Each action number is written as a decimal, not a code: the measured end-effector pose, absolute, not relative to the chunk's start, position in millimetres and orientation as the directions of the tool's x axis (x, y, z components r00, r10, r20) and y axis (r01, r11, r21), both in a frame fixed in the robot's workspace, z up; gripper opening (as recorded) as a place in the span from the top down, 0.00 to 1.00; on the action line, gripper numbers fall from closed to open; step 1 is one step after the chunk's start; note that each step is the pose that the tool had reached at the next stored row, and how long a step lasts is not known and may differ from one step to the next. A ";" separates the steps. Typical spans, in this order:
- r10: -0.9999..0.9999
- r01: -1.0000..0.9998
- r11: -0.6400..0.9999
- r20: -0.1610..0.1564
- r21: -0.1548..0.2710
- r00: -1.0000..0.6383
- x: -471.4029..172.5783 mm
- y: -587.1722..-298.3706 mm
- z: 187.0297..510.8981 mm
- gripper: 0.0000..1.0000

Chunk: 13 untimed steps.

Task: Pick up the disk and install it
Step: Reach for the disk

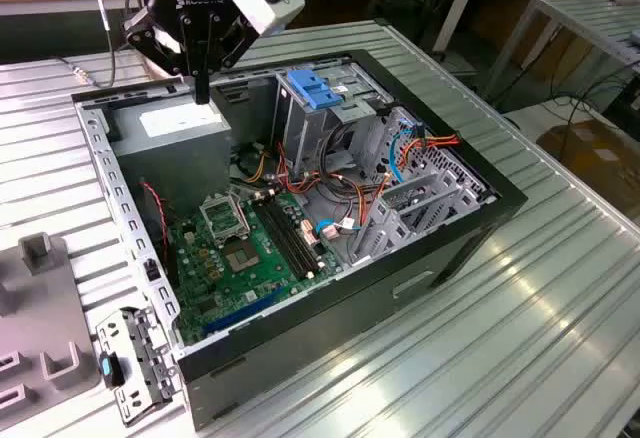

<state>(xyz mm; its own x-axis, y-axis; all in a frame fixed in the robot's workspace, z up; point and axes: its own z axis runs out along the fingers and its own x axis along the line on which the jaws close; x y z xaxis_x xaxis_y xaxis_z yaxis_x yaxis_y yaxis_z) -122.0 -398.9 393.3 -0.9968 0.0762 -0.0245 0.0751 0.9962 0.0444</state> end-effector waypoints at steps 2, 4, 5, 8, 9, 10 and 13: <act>0.076 0.075 0.996 -0.024 0.044 -0.997 -122.0 -398.9 393.3 0.89; 0.076 0.075 0.996 -0.024 0.044 -0.997 -122.6 -398.9 393.3 0.89; 0.076 0.075 0.996 -0.024 0.044 -0.997 -123.0 -398.9 393.3 0.89; 0.076 0.075 0.996 -0.024 0.044 -0.997 -124.1 -398.9 393.3 0.89; 0.076 0.075 0.996 -0.024 0.044 -0.997 -124.3 -398.9 393.3 0.89; 0.076 0.075 0.996 -0.024 0.044 -0.997 -124.4 -398.9 393.3 0.89; 0.076 0.075 0.996 -0.024 0.044 -0.997 -125.0 -398.9 393.2 0.89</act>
